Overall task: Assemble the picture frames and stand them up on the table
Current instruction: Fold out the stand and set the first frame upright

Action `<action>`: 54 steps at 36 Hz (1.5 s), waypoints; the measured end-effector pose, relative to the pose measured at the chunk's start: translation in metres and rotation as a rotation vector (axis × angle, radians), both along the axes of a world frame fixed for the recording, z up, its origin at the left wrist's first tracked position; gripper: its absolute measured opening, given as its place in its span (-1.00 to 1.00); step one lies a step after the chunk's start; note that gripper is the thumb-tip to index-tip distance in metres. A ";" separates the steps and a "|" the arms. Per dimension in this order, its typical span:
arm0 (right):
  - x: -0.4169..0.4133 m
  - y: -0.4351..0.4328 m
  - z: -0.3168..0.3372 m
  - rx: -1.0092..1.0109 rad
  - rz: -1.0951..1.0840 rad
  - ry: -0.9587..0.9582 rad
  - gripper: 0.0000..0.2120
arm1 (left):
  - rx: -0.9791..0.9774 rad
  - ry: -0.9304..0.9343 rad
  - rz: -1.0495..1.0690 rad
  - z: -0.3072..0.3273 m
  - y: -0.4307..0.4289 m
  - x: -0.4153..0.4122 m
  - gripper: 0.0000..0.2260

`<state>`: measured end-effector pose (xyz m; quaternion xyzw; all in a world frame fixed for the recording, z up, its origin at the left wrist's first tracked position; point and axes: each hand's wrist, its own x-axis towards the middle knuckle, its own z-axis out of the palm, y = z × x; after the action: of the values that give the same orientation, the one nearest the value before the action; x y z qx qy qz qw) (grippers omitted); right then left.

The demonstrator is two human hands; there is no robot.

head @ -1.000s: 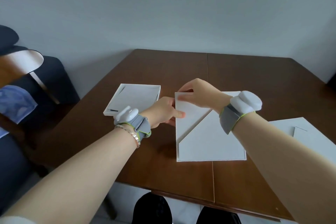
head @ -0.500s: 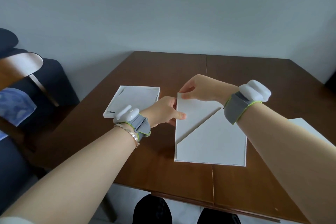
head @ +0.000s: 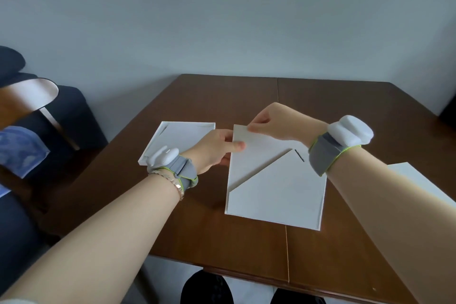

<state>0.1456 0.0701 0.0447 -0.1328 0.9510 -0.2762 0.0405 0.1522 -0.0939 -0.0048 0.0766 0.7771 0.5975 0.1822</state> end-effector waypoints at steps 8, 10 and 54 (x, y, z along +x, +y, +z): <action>0.004 0.014 0.022 0.041 -0.004 0.016 -0.80 | -0.047 0.186 0.089 0.022 -0.007 -0.011 -0.85; 0.005 0.011 0.019 0.039 0.003 0.038 -0.79 | -0.074 0.263 0.090 0.034 -0.005 -0.013 -0.92; 0.012 0.034 -0.048 -0.844 -0.370 0.096 -0.73 | -0.724 0.636 -0.015 0.036 0.016 -0.033 -0.75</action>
<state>0.1576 0.1036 -0.0032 0.0218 0.7640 -0.6352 -0.1110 0.1193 -0.0778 0.0314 0.1928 0.9518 0.2343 -0.0454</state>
